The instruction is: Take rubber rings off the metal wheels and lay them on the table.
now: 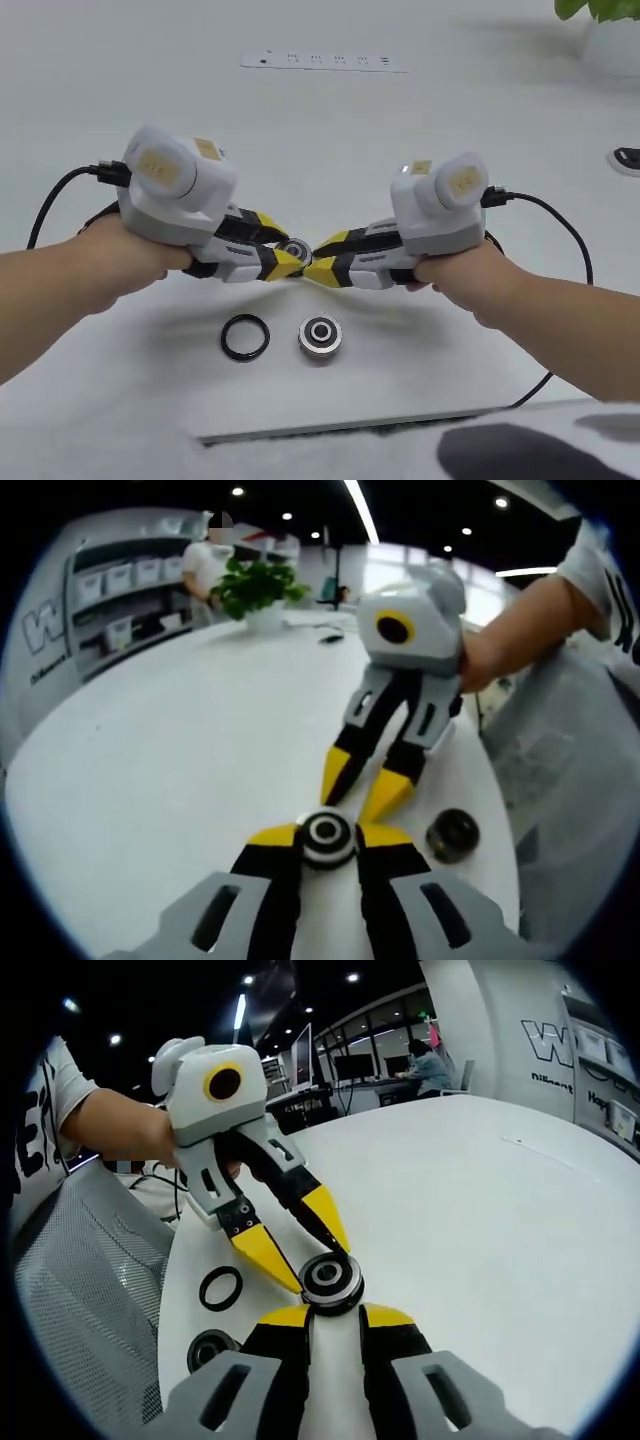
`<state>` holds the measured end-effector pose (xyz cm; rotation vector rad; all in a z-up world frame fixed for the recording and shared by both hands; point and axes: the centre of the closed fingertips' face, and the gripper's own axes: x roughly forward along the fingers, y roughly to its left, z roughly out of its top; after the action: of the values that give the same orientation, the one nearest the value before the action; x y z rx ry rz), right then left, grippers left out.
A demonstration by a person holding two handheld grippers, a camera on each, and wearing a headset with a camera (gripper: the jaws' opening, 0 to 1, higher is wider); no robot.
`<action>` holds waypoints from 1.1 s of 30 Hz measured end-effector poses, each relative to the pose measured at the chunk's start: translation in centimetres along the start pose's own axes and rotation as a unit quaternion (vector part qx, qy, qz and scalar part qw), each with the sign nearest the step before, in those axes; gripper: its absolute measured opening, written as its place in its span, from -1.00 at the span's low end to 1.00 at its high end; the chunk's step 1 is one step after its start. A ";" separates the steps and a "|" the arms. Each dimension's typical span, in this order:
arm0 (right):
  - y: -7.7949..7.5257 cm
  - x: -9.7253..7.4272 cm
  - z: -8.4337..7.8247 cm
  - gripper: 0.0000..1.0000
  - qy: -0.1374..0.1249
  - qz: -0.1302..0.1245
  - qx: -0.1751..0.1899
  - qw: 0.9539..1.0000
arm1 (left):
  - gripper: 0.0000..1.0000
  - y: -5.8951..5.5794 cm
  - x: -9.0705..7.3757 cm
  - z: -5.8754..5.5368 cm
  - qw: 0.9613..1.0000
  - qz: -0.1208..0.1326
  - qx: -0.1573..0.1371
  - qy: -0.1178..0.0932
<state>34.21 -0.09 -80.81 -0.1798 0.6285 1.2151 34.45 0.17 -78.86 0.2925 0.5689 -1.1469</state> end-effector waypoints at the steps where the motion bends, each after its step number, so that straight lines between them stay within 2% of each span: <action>1: 0.0 0.0 0.0 -0.69 0.000 0.000 0.000 1.000 | -0.58 0.0 0.0 0.0 1.000 0.001 0.001 0.000; 6: 0.1 0.1 0.0 -0.69 0.000 -0.001 -0.003 1.000 | -0.66 -0.2 0.1 -0.2 1.000 0.002 0.017 0.008; 12: 0.6 0.1 0.1 -0.70 0.001 0.000 -0.008 1.000 | -0.72 0.1 0.1 0.0 1.000 0.012 0.028 0.005; 22: 0.8 0.1 0.1 -0.74 0.002 -0.004 -0.024 1.000 | -0.73 0.1 0.1 0.0 1.000 0.019 0.022 0.001; 24: 0.8 0.0 0.0 -0.78 0.004 -0.003 -0.027 1.000 | -0.73 0.2 0.1 0.0 1.000 0.020 0.018 0.000; 28: 0.4 -0.3 -0.2 -0.99 0.007 -0.006 -0.027 1.000 | -0.73 0.2 0.1 0.0 1.000 0.021 0.016 -0.002; 33: 0.4 -0.3 -0.1 -0.99 0.005 -0.008 -0.013 1.000 | -0.73 0.2 0.1 -0.1 1.000 0.024 0.015 -0.002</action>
<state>33.74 -0.28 -80.68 -0.2110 0.6191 1.2084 34.62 0.20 -78.98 0.3270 0.5382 -1.1095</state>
